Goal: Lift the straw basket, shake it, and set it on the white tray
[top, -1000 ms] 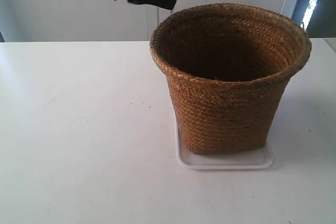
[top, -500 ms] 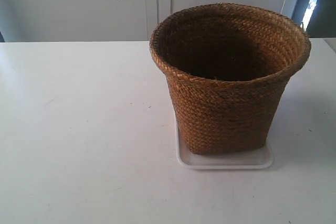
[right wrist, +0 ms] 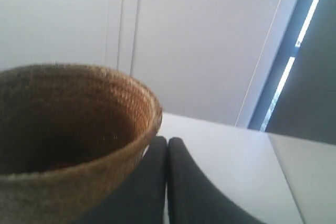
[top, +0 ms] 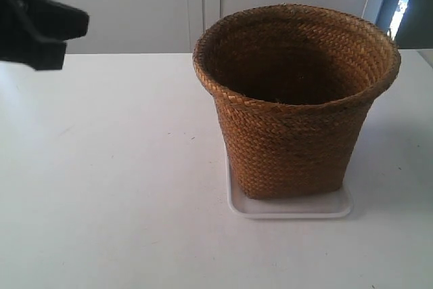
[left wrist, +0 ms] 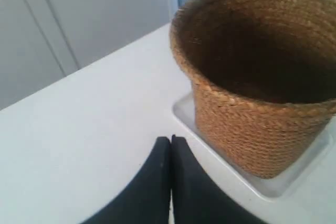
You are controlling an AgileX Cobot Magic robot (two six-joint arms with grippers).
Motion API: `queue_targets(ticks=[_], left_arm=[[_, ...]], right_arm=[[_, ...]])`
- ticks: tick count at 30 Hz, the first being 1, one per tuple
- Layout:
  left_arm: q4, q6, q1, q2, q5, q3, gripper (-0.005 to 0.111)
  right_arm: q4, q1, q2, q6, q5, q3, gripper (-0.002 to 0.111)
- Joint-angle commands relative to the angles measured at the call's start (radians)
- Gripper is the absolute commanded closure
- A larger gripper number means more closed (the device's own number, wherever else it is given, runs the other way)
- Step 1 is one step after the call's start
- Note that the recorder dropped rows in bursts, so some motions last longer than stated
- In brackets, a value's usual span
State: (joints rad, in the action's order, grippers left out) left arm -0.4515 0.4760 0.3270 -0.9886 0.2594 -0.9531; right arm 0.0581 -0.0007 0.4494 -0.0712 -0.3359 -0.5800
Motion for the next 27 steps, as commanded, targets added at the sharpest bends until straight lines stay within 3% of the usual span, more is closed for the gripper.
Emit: queue_targets(ticks=[1, 5, 11, 27], left_arm=[[-0.015, -0.035, -0.001, 0.124, -0.225, 0.227, 0.107], [-0.045, -0.035, -0.001, 0.152, -0.337, 0.401, 0.107], [-0.115, -0.03, -0.001, 0.113, -0.498, 0.56, 0.107], [-0.116, -0.03, -0.001, 0.095, -0.517, 0.57, 0.107]], right_arm=[[0.002, -0.01, -0.072, -0.003, 0.026, 0.164, 0.108], [0.002, -0.01, -0.076, -0.003, 0.213, 0.213, 0.108], [-0.001, -0.01, -0.076, -0.003, 0.201, 0.22, 0.108], [-0.005, -0.01, -0.076, -0.003, 0.205, 0.22, 0.108]])
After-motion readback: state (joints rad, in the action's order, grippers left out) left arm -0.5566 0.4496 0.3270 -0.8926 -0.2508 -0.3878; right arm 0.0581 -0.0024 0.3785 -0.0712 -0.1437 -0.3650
